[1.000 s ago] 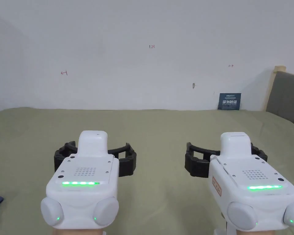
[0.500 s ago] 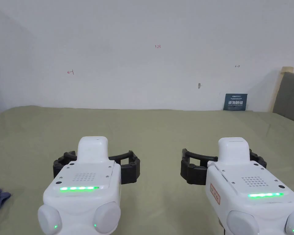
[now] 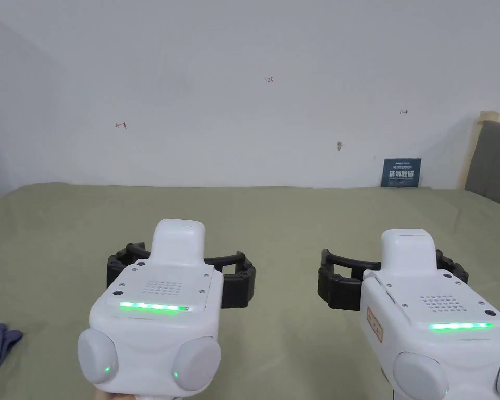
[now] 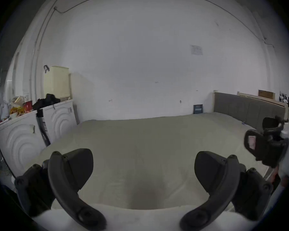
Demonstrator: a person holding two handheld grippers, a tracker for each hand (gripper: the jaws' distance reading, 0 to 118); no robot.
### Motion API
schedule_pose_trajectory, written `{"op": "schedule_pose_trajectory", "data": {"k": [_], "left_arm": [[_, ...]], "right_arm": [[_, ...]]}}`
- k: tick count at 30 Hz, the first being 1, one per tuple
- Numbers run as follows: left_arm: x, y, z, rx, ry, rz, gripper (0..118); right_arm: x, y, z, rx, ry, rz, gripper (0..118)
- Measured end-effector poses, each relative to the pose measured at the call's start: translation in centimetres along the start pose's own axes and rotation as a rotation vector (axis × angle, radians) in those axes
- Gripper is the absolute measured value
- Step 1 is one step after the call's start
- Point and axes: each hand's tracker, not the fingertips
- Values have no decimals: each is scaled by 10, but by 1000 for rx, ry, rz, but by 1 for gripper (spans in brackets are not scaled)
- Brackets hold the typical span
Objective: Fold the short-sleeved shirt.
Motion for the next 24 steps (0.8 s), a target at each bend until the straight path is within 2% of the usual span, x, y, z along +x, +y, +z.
{"op": "schedule_pose_trajectory", "data": {"k": [3, 9, 20, 24], "left_arm": [[-2, 2, 7, 45, -17, 76, 118], [-4, 3, 0, 48, 90, 90, 118], [-11, -8, 0, -3, 101, 112, 118], [-7, -10, 3, 3, 97, 77, 118]], "right_arm": [[2, -3, 1, -5, 1, -12, 118], [1, -6, 2, -9, -5, -5, 118], [-5, -4, -4, -15, 8, -3, 118], [-5, -2, -9, -35, 28, -11, 118]]}}
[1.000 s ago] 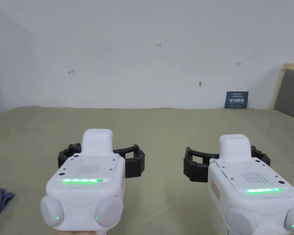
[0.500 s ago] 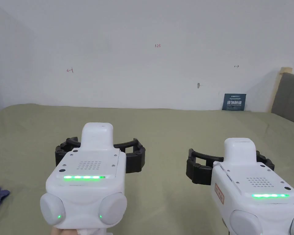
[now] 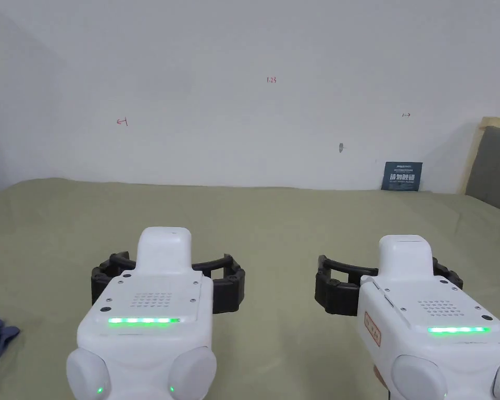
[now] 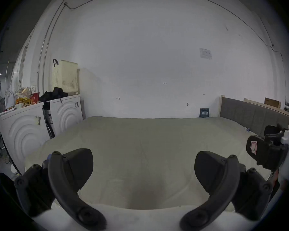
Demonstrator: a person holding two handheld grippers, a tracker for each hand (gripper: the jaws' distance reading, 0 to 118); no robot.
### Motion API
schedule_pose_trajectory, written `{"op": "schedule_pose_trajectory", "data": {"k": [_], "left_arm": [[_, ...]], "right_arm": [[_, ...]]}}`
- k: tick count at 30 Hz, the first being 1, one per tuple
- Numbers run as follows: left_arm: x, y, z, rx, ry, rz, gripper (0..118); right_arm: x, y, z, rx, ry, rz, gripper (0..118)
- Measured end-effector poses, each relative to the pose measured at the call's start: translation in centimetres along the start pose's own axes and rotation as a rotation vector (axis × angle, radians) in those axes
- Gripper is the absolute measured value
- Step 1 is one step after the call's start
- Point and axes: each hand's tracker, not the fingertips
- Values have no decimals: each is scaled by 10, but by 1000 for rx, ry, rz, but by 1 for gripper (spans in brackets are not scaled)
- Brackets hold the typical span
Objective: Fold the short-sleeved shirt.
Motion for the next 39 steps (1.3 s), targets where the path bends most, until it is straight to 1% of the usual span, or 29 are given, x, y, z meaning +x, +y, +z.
{"op": "schedule_pose_trajectory", "data": {"k": [3, 4, 5, 7, 9, 11, 12, 14, 15, 16, 18, 20, 22, 23, 26, 28, 31, 32, 37, 39], "left_arm": [[1, 1, -1, -11, -9, -6, 118], [2, 1, -2, -20, -8, -3, 118], [2, 1, -2, -22, -10, -1, 118], [2, 2, -2, -26, -15, -1, 118], [3, 3, -1, -24, -14, -2, 118], [4, 4, 0, -19, -13, -6, 118], [4, 5, 0, -16, -13, -7, 118], [3, 8, -1, -13, -17, -4, 118], [3, 8, -1, -17, -11, 9, 118], [2, 9, -1, -19, -13, 19, 118], [-2, 8, 1, -22, -47, 38, 118], [-2, 8, 1, -32, -44, 43, 118], [-1, 6, 0, -42, -38, 44, 118], [0, 6, 0, -48, -35, 43, 118], [-1, 5, -1, -58, -32, 53, 118], [-1, 5, -1, -71, -33, 57, 118], [-1, 4, -1, -74, -36, 58, 118], [0, 4, -1, -80, -35, 57, 118], [3, 1, 0, -82, -50, 51, 118], [5, 0, 0, -78, -52, 41, 118]], "right_arm": [[5, 5, -5, -78, 62, -104, 118], [5, 7, -6, -103, 36, -127, 118], [5, 9, -8, -116, 15, -123, 118], [8, 10, -9, -97, 20, -108, 118], [11, 8, -8, -51, 51, -94, 118], [11, 8, -10, -72, 65, -50, 118], [9, 8, -11, -76, 43, -30, 118], [4, 5, -13, -36, -23, 14, 118], [3, 4, -13, -30, -38, 44, 118], [3, 4, -13, -35, -30, 49, 118], [5, 4, -15, -47, -24, 41, 118], [6, 4, -17, -64, -19, 34, 118], [8, 5, -21, -138, -18, 16, 118], [9, 5, -22, -148, -10, 7, 118], [13, 6, -20, -146, 11, -42, 118], [14, 7, -20, -148, 19, -60, 118], [13, 11, -20, -173, -14, -91, 118], [13, 12, -20, -173, -22, -95, 118], [15, 10, -20, -164, 10, -91, 118], [13, 7, -17, -141, 2, -61, 118]]}}
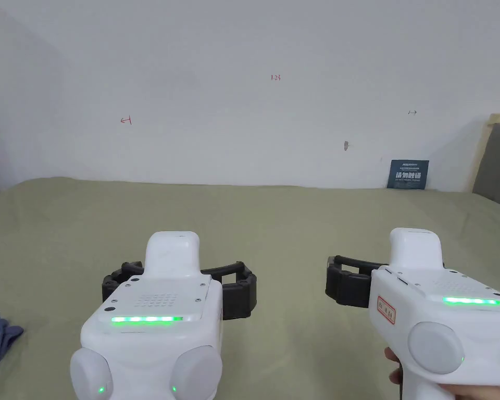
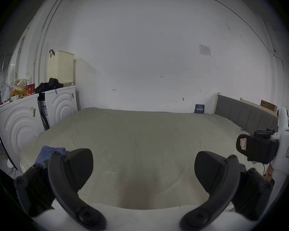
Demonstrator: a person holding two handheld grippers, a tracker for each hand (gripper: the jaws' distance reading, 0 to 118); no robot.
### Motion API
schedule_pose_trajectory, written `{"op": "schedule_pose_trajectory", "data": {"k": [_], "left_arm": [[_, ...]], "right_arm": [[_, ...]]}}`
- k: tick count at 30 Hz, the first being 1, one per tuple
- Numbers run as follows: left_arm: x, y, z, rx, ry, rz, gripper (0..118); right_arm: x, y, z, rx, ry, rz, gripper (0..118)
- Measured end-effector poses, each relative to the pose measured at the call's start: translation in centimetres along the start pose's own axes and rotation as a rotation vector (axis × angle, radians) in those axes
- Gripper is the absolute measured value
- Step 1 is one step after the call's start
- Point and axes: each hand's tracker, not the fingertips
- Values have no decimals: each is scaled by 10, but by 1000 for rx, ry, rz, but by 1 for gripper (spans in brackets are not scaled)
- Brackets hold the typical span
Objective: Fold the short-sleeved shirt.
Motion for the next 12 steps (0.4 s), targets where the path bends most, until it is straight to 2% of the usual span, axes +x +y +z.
{"op": "schedule_pose_trajectory", "data": {"k": [7, 9, 10, 12], "left_arm": [[2, 0, 0, -7, -17, 0, 118], [2, 0, 1, -4, -18, 3, 118], [1, 1, 1, -3, -20, 5, 118], [0, 2, 1, -2, -18, 13, 118]], "right_arm": [[-7, -5, 6, 94, -39, 55, 118], [-7, -2, 7, 91, -23, 68, 118], [-7, 0, 8, 86, -18, 63, 118], [-3, 2, 5, 38, 24, -13, 118]]}}
